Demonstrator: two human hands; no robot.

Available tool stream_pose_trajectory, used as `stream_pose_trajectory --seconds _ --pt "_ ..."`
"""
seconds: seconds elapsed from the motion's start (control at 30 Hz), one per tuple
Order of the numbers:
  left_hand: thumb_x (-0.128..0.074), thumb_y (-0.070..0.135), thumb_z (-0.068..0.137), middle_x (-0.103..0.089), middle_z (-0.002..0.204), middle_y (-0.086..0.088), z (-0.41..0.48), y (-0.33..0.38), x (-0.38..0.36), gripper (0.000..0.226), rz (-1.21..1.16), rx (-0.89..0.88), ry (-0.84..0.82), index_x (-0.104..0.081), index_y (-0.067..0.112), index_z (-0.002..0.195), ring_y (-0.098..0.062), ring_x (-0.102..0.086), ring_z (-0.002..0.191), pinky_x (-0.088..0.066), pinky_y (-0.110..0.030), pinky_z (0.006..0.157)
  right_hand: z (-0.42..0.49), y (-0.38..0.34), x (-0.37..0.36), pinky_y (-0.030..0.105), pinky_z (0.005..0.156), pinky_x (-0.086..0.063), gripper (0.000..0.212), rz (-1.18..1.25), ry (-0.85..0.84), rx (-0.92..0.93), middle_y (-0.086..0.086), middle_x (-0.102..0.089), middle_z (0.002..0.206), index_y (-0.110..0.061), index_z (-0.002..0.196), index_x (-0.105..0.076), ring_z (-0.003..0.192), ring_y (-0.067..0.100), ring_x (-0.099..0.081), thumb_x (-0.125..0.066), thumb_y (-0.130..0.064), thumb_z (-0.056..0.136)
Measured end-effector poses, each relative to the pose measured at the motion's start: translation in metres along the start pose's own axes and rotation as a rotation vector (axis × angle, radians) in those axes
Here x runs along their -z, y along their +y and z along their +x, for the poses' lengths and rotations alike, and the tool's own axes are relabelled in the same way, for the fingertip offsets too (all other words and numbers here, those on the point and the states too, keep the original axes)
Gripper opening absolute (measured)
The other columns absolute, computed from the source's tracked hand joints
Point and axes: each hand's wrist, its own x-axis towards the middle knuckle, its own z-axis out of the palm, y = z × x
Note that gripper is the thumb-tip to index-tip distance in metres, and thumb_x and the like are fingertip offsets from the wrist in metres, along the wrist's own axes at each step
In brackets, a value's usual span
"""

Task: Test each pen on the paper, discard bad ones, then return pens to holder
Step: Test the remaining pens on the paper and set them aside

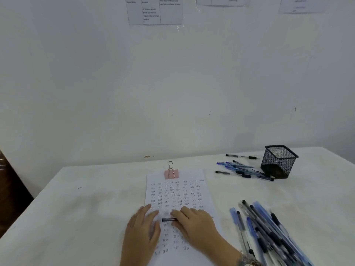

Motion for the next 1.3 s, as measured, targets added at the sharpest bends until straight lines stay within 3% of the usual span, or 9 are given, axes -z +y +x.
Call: stream_pose_trajectory --seconds 0.13,0.23,0.4,0.6,0.73,0.87,1.07,1.17,1.3 --pt "-0.035 0.042 0.087 -0.068 0.101 0.004 -0.001 -0.002 -0.003 0.042 -0.028 -0.028 0.015 -0.071 0.020 0.090 -0.001 -0.057 0.092 -0.051 -0.018 0.073 0.000 -0.001 0.000 0.020 0.045 -0.034 0.025 -0.080 0.035 0.022 -0.014 -0.055 0.067 -0.028 0.089 -0.049 0.049 0.006 -0.046 -0.030 -0.040 0.100" --pt "-0.038 0.034 0.073 -0.069 0.101 -0.005 0.001 -0.003 -0.005 0.045 0.041 0.084 -0.071 -0.070 0.012 0.095 -0.020 -0.068 0.087 -0.055 -0.034 0.070 -0.002 -0.003 0.004 0.017 0.035 -0.028 0.022 -0.115 0.021 0.005 -0.013 -0.052 0.063 -0.028 0.093 -0.049 0.039 0.005 -0.040 -0.032 -0.041 0.099" --pt "-0.007 0.053 0.067 -0.042 0.142 -0.006 0.003 -0.007 -0.014 0.088 0.140 0.265 -0.117 -0.043 0.010 0.135 -0.023 -0.036 0.134 -0.022 -0.042 0.111 -0.001 -0.006 0.009 0.018 0.033 -0.021 0.014 -0.175 0.034 0.092 -0.010 -0.045 0.057 -0.028 0.099 -0.051 0.035 0.006 -0.030 -0.042 -0.039 0.096" --pt "0.009 0.056 0.057 -0.019 0.153 0.001 0.003 -0.002 -0.009 0.101 0.165 0.279 -0.131 -0.022 0.016 0.145 -0.015 -0.013 0.142 -0.008 -0.034 0.116 0.002 -0.001 0.016 0.017 0.032 -0.027 0.020 -0.076 -0.027 0.034 -0.011 -0.052 0.060 -0.024 0.100 -0.049 0.037 0.006 -0.039 -0.034 -0.037 0.100" --pt "0.011 0.056 0.055 -0.015 0.154 0.003 0.003 0.000 -0.008 0.102 0.162 0.295 -0.151 -0.018 0.018 0.146 -0.013 -0.009 0.143 -0.005 -0.032 0.116 0.009 0.016 0.051 0.013 0.070 -0.038 0.025 0.239 -0.044 -0.103 -0.009 -0.053 0.091 -0.028 0.098 -0.052 0.084 0.006 -0.045 -0.033 -0.046 0.098" --pt "0.009 0.056 0.057 -0.018 0.153 0.001 0.002 0.000 -0.007 0.101 0.158 0.285 -0.142 -0.020 0.016 0.145 -0.014 -0.012 0.143 -0.006 -0.032 0.116 -0.008 0.041 0.087 0.006 0.072 -0.040 0.015 0.417 0.033 -0.220 -0.017 -0.039 0.091 -0.022 0.101 -0.058 0.079 -0.005 -0.047 -0.048 -0.022 0.090" --pt "0.000 0.056 0.063 -0.031 0.149 -0.005 -0.001 -0.002 -0.007 0.096 0.117 0.246 -0.096 -0.032 0.011 0.141 -0.020 -0.022 0.140 -0.012 -0.037 0.115 -0.065 0.076 0.105 0.015 0.061 -0.042 0.045 0.076 -0.182 -0.240 -0.011 -0.043 0.093 -0.025 0.097 -0.051 0.073 0.002 -0.038 -0.061 0.009 0.068" --pt "-0.005 0.056 0.067 -0.036 0.146 -0.008 -0.002 -0.003 -0.007 0.092 0.107 0.226 -0.082 -0.037 0.008 0.139 -0.023 -0.027 0.138 -0.015 -0.040 0.114 -0.078 0.078 0.117 0.025 0.069 -0.036 0.032 -0.154 -0.245 -0.194 -0.008 -0.055 0.083 -0.027 0.086 -0.056 0.081 0.010 -0.048 -0.049 -0.007 0.062" --pt "-0.007 0.055 0.069 -0.039 0.144 -0.011 -0.003 -0.003 -0.007 0.090 0.128 0.203 -0.095 -0.039 0.006 0.137 -0.027 -0.031 0.136 -0.019 -0.044 0.112 -0.096 0.076 0.122 0.031 0.062 -0.013 0.044 -0.306 -0.580 -0.265 -0.012 -0.059 0.073 -0.034 0.076 -0.068 0.068 0.013 -0.063 -0.079 -0.015 0.039"
